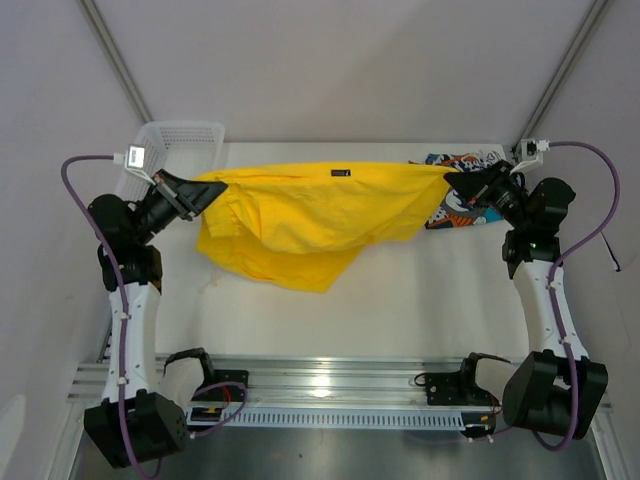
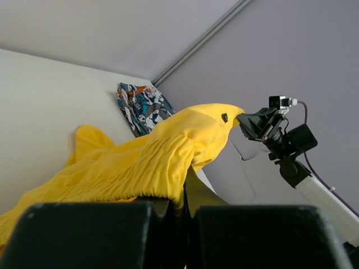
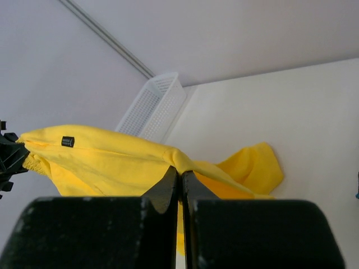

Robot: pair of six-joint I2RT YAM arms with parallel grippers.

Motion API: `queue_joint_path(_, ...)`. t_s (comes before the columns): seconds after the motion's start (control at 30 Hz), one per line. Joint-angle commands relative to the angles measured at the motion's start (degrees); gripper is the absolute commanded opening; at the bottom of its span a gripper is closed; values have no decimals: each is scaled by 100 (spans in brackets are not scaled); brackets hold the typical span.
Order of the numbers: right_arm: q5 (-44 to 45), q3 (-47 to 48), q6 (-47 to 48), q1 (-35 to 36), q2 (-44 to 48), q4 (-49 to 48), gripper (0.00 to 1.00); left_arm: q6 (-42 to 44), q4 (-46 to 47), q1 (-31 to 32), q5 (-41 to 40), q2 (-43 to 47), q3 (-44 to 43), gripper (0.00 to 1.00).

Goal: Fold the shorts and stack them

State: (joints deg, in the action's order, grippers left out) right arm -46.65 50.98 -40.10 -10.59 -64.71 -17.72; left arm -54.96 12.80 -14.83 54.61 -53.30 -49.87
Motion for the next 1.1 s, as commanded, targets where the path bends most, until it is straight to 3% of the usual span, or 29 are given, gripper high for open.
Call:
queue_joint_path(0.0, 24, 386, 2, -136, 292, -286, 0, 126, 434, -231, 234, 267, -366, 3)
queue_joint_path(0.47, -98, 685, -69, -207, 871, -225, 0, 204, 1006, -328, 112, 1022, -646, 0)
queue_joint_path(0.7, 24, 1133, 344, -207, 2031, 382, 0, 1215, -514, -328, -520, 1734, -1789, 0)
queue_joint_path(0.9, 551, 1361, 476, -207, 3068, 707, 0, 1189, -989, -328, -688, 2025, -2719, 0)
queue_joint_path(1.07, 990, 2607, 1284, 196, 3060, 1875, 0, 1531, -1806, -336, -1101, 2113, -3643, 0)
